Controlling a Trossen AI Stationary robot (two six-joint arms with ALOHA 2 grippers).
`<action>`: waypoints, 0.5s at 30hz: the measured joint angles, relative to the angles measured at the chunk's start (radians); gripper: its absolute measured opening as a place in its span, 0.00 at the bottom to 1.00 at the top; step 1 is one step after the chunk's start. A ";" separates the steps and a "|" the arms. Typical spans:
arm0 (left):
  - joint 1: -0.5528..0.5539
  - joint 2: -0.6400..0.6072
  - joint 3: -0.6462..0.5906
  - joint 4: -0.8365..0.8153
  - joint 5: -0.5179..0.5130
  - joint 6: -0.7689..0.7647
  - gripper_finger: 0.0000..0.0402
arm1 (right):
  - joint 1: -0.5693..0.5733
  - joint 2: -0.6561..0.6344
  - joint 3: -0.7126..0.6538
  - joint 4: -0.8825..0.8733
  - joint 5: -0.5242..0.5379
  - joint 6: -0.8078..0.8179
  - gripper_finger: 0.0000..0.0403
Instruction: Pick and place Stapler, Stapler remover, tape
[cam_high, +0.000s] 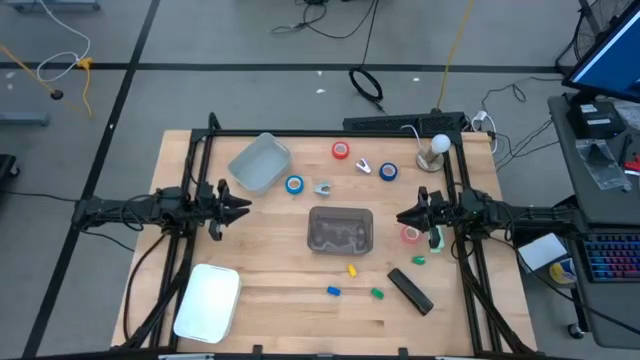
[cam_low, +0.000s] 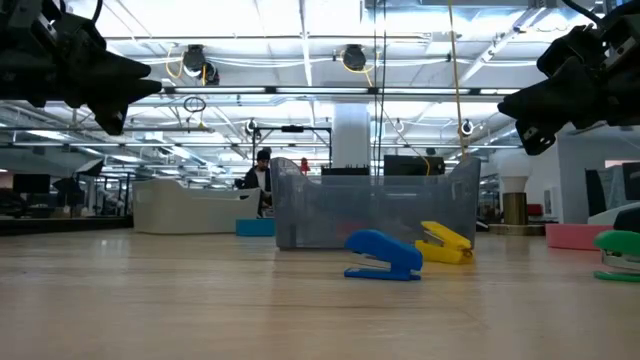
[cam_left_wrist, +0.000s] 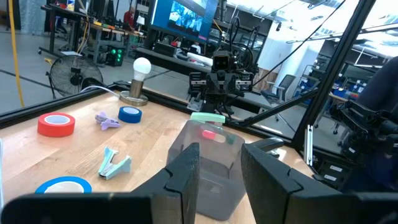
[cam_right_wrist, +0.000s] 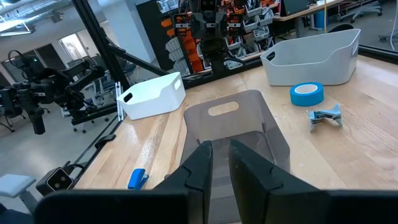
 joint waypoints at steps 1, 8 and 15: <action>0.000 0.000 0.000 0.000 0.000 0.000 0.29 | 0.000 0.000 0.000 0.000 0.000 0.000 0.12; 0.000 0.000 0.000 0.000 0.000 0.000 0.29 | 0.000 0.000 0.000 0.000 0.000 0.000 0.12; 0.000 0.000 0.000 0.000 0.000 0.000 0.29 | 0.000 0.000 0.000 0.034 -0.003 0.000 0.12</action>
